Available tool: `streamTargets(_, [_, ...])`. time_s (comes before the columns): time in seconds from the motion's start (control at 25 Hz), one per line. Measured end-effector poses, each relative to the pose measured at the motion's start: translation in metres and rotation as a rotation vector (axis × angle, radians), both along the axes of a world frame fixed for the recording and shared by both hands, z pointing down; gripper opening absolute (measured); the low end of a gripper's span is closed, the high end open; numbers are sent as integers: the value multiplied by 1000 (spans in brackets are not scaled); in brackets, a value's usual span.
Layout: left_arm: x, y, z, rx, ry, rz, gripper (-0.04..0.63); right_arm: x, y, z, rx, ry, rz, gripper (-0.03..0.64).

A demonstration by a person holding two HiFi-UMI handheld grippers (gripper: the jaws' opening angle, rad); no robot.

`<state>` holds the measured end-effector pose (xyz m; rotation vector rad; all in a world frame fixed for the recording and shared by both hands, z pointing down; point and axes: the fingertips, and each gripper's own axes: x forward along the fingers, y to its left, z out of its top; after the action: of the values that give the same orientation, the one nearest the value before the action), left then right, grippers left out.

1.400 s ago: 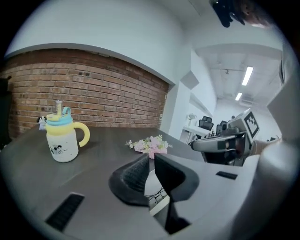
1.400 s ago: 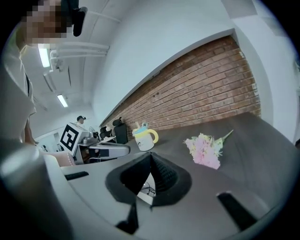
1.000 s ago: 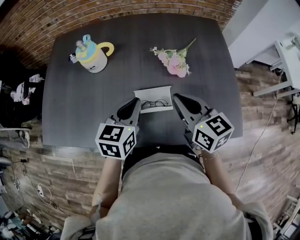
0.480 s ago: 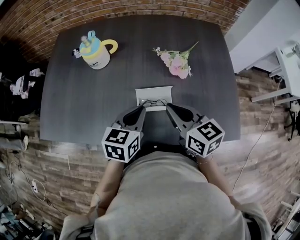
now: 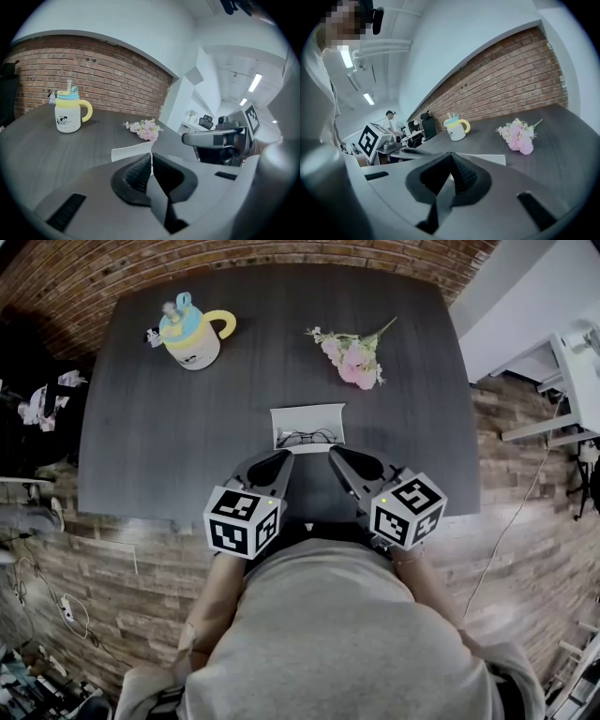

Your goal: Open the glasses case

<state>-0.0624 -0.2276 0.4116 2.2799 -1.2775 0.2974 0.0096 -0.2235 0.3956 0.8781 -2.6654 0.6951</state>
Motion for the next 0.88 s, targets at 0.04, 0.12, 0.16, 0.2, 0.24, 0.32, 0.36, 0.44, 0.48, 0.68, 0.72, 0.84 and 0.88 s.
streamTargets(0.04, [0,0,1,-1,-1,2,29,1,1,1,-1,1,1,6])
streamTargets(0.12, [0,1,1,1,-6,6,29,2,2,2,-3,6,2,6])
streamTargets(0.16, [0,1,1,2,-6,6,29,2,2,3,-4,8,3,6])
streamTargets(0.2, [0,1,1,3,-5,5,29,2,2,3,-4,10,4,6])
streamTargets(0.24, [-1,1,1,3,-4,3,29,2,3,3,-5,10,6,6])
streamTargets(0.32, [-3,2,0,5,-7,-7,29,2,3,2,-7,8,11,6])
streamTargets(0.36, [-4,2,-1,6,-10,-13,29,3,3,2,-7,8,13,6])
streamTargets(0.44, [-4,2,-1,8,-11,-19,29,3,3,2,-8,11,14,6])
streamTargets(0.48, [-5,2,-1,9,-10,-21,29,3,4,3,-9,12,14,6])
streamTargets(0.68, [-5,1,-3,12,-3,-24,29,0,4,4,-16,10,13,6])
streamTargets(0.72, [-5,2,-3,12,-3,-23,29,0,4,4,-17,9,12,6])
streamTargets(0.84, [-2,2,-2,11,-5,-18,29,0,4,4,-18,3,11,6])
streamTargets(0.88, [-2,1,-2,11,-7,-16,29,0,3,4,-18,4,11,6])
